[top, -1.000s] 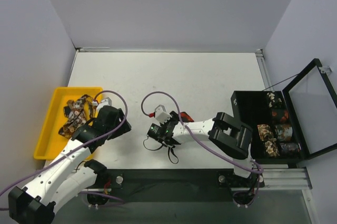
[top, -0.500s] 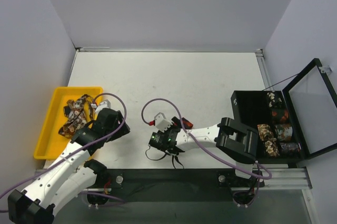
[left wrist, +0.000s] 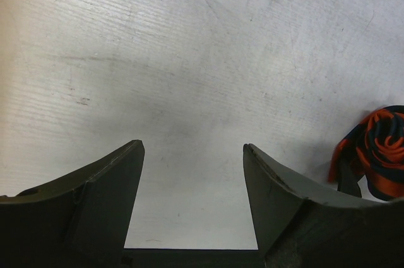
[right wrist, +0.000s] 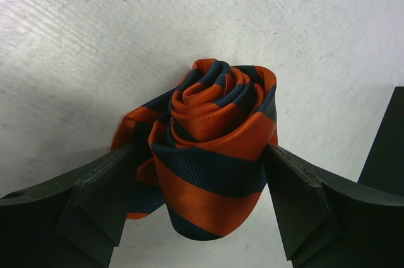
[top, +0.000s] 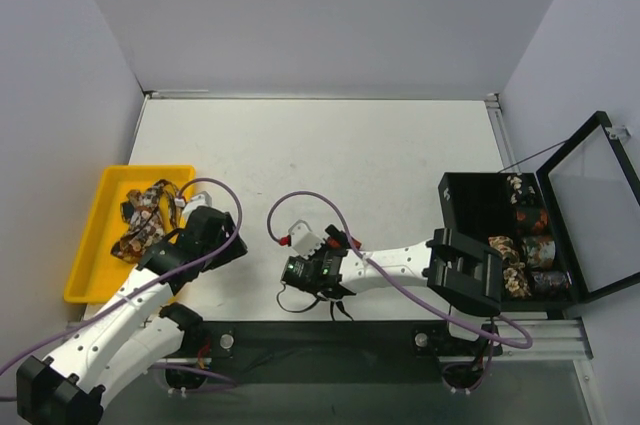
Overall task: Roll the ties
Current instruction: Roll the tie
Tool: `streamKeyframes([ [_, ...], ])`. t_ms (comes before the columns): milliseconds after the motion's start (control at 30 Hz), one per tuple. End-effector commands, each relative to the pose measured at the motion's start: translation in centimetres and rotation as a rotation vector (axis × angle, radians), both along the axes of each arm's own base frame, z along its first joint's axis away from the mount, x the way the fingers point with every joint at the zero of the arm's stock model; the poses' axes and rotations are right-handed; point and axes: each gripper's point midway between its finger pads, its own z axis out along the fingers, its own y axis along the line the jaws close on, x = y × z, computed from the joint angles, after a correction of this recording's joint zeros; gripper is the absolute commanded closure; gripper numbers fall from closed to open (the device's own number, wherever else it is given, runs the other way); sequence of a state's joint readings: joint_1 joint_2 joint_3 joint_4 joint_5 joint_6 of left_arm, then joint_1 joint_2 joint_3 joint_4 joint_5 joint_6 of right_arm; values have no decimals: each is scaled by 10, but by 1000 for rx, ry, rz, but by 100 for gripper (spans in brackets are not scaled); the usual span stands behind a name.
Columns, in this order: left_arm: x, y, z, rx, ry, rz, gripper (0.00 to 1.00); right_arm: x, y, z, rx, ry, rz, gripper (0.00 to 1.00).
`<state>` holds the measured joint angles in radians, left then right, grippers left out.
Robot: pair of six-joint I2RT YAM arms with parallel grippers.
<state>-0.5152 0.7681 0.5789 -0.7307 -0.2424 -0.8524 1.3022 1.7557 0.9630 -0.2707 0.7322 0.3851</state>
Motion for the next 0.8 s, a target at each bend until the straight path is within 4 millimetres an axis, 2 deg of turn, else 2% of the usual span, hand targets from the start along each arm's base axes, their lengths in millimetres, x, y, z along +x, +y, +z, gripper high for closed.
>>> streamKeyframes([
  [0,-1,1,-4,5,9,-1,25,-8,7,15,20,8,22,18],
  [33,1,0,-4,2,4,-1,25,-9,8,18,23,9,26,10],
  [67,0,0,-5,2,8,-3,25,-10,13,24,35,5,33,7],
  [233,6,-6,-7,-2,21,-15,25,-11,26,53,98,10,65,1],
  [367,13,-9,-5,6,20,-13,25,-13,36,75,132,30,104,0],
  [467,20,-16,-4,0,18,-31,25,-18,34,85,181,47,102,0],
  [567,29,-29,-2,-17,23,-64,26,-21,19,94,253,68,61,2],
  [600,31,-36,-6,-8,35,-81,28,-21,10,93,256,85,43,6],
  [633,38,-43,1,-13,21,-91,29,-20,-2,95,301,101,2,8],
  [700,46,-53,-5,20,37,-110,34,-27,-13,87,354,196,-26,12],
  [733,51,-67,4,22,17,-144,35,-20,-26,91,409,212,-76,15],
  [767,55,-74,3,31,18,-158,38,-24,-39,78,407,252,-102,17],
])
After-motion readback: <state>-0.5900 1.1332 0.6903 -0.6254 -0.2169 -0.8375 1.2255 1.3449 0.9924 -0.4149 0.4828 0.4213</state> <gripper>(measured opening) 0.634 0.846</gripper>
